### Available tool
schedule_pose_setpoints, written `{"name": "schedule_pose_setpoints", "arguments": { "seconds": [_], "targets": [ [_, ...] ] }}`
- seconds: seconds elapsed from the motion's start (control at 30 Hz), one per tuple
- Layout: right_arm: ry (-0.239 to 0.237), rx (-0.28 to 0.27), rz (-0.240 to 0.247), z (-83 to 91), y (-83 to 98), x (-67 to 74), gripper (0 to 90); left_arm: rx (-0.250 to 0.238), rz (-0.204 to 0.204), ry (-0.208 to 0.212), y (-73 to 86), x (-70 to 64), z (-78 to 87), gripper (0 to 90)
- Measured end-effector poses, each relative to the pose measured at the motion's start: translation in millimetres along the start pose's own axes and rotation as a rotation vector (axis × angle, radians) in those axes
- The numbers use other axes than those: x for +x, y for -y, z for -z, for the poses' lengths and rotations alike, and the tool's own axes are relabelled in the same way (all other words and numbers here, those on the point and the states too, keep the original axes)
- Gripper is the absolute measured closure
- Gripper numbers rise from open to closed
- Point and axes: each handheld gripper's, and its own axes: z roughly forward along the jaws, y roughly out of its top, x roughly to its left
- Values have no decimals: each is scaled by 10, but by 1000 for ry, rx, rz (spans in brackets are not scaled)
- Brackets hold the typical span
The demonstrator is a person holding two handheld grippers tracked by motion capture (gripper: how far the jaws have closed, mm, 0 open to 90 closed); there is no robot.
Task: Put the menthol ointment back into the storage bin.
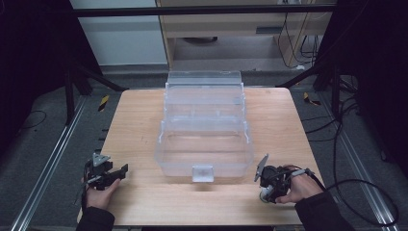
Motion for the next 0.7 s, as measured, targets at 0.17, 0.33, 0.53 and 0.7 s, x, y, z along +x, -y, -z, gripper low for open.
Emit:
{"name": "schedule_pose_setpoints", "arguments": {
  "seconds": [0.17, 0.33, 0.53, 0.7],
  "targets": [
    [6, -2, -2, 41, 1, -7, 503, 0, 0, 0, 0, 1, 1, 357],
    [14, -21, -5, 144, -31, -16, 504, 2, 0, 2, 1, -3, -3, 357],
    [22, -35, -16, 268, -51, -46, 504, 5, -1, 1, 1, 1, -5, 357],
    [31, -52, -25, 367, -76, -54, 504, 3, 0, 3, 1, -4, -7, 357]
  ]
}}
